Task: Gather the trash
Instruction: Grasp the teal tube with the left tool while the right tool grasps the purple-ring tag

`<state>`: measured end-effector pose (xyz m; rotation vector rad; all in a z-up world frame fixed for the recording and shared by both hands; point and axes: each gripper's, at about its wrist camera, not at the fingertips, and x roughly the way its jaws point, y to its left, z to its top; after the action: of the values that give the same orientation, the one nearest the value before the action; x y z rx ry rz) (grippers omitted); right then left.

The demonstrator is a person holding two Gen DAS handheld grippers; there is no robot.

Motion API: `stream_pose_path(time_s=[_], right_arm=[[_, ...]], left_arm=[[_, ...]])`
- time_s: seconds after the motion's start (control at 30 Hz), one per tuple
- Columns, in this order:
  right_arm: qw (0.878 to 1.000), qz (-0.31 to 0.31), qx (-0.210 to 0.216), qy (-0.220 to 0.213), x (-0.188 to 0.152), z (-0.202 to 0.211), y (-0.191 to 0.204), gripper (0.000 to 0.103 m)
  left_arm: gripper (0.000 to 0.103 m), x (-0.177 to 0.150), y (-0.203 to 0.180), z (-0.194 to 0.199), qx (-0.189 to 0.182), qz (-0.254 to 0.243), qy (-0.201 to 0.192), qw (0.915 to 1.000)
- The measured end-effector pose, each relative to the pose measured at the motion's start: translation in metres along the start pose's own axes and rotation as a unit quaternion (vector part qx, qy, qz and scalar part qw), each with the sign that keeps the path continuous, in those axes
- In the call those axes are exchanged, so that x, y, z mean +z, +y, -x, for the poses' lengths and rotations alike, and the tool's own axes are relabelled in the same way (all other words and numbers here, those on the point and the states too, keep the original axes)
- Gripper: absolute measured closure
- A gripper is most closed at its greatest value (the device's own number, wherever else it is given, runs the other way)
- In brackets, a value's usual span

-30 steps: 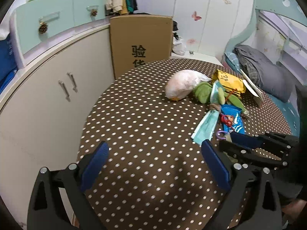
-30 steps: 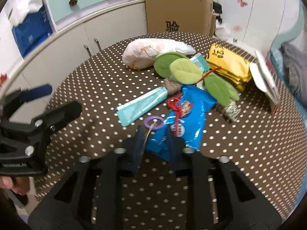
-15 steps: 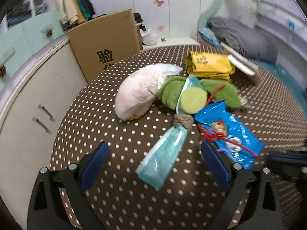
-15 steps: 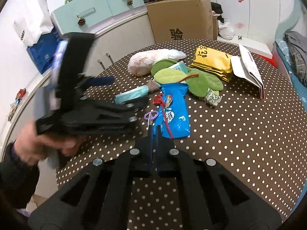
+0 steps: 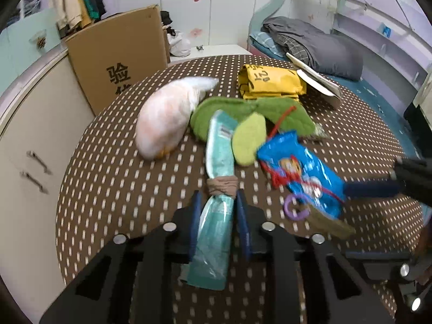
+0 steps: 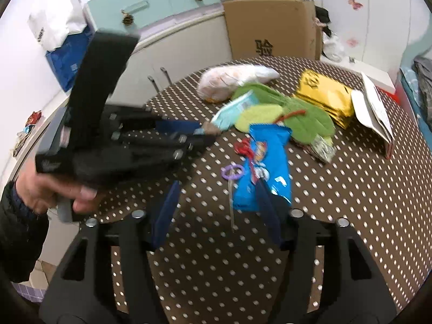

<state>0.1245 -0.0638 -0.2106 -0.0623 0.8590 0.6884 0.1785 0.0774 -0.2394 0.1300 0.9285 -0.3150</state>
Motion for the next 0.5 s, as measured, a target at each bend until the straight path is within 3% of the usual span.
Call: stream_pose_path(time_s=[0.1,0.17,0.2,0.27,0.33,0.37,0.5], right_arm=[[0.999,0.023,-0.016,0.017,0.005,-0.014,0.006,0.055],[0.999,0.025,-0.016,0.030,0.006,-0.025,0.006,0.070],[0.999,0.028,-0.019,0.034,0.006,-0.030,0.006,0.072],[0.998,0.036,-0.033,0.039,0.003,-0.036,0.007,0.089],[0.998,0.037,-0.042,0.031,0.002,-0.036,0.006,0.097],[0.998,0.031,-0.040,0.031,0.002,-0.035,0.003,0.100],[1.000,-0.009,-0.006,0.011,-0.002,-0.019,-0.010,0.100]], left_arm=[[0.081,-0.018,-0.001,0.012,0.002,0.018,-0.001,0.9998],[0.080,-0.021,0.000,0.016,0.005,0.025,-0.002,0.9997],[0.075,-0.022,0.000,0.016,0.010,0.025,-0.003,0.9996],[0.067,-0.022,-0.001,0.015,0.016,0.022,-0.006,0.9996],[0.068,-0.020,-0.004,0.015,0.018,0.019,-0.005,0.9996],[0.082,-0.017,-0.003,0.013,0.017,0.020,-0.005,0.9996],[0.084,-0.017,0.002,0.014,-0.009,0.045,-0.004,0.9989]])
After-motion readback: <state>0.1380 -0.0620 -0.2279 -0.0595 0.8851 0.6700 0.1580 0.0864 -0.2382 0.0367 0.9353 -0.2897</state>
